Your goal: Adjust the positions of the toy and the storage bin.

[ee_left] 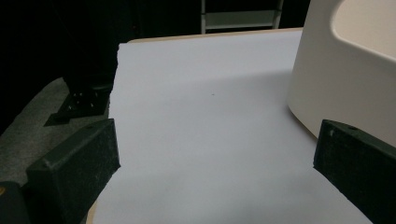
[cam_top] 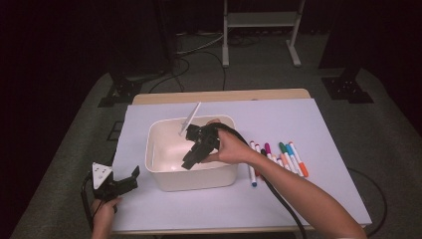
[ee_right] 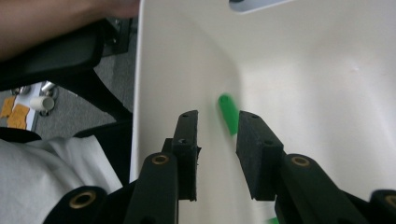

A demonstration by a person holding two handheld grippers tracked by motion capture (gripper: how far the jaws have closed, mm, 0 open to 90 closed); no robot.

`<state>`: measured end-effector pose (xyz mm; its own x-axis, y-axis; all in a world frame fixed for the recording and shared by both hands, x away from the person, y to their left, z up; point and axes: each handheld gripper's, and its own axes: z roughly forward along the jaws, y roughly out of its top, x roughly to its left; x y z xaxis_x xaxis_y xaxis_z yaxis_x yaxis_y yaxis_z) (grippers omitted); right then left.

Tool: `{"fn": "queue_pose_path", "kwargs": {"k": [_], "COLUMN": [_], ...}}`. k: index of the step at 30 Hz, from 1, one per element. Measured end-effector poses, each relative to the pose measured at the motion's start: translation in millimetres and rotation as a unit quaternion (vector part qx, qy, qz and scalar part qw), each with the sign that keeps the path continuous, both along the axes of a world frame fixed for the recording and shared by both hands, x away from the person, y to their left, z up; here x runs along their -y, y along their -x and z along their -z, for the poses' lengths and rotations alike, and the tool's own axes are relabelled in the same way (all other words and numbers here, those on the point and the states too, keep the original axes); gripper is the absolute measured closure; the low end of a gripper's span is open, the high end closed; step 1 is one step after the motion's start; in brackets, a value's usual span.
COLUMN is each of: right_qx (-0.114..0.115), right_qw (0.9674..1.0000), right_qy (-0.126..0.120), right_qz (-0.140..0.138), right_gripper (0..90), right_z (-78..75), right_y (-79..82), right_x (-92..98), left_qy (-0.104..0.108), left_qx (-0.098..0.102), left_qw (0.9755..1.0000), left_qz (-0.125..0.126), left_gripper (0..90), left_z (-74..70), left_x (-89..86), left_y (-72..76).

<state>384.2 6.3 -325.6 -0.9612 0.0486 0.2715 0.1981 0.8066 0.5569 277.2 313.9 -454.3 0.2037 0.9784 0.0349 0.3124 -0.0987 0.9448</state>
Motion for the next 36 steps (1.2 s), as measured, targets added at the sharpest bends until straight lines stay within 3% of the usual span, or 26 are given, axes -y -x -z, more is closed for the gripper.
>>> {"fn": "queue_pose_path", "kwargs": {"k": [7, 12, 17, 24, 30, 36], "right_qx": [0.028, 0.04, 0.043, 0.041, 0.027, 0.009], "right_qw": [0.997, 0.9912, 0.9827, 0.9689, 0.9573, 0.9426], "right_qy": [-0.05, -0.076, -0.091, -0.107, -0.085, -0.069], "right_qz": [0.051, 0.101, 0.155, 0.22, 0.275, 0.327], "right_gripper": [60.6, 56.3, 52.9, 51.5, 51.8, 52.3], "right_z": [-29.5, -41.2, -41.0, -21.1, 12.4, 45.2], "right_y": [4.6, 7.7, 9.1, 11.6, 9.8, 7.2], "right_x": [54.8, 109.3, 163.1, 228.7, 272.6, 306.7], "left_qy": [-0.002, -0.003, -0.002, -0.002, -0.003, -0.003], "left_qx": [0.002, 0.001, 0.002, 0.002, 0.0, 0.0], "left_qw": [1.0, 1.0, 1.0, 1.0, 1.0, 1.0], "left_qz": [0.0, 0.0, 0.0, -0.001, 0.0, 0.0], "left_gripper": [0.0, 0.0, 0.0, 0.0, 0.0, 0.0], "left_z": [0.0, -0.1, 0.0, 0.1, 0.0, 0.0], "left_x": [0.5, 0.5, 0.5, 0.6, 0.6, 0.7], "left_y": [0.3, 0.4, 0.4, 0.3, 0.4, 0.2]}}
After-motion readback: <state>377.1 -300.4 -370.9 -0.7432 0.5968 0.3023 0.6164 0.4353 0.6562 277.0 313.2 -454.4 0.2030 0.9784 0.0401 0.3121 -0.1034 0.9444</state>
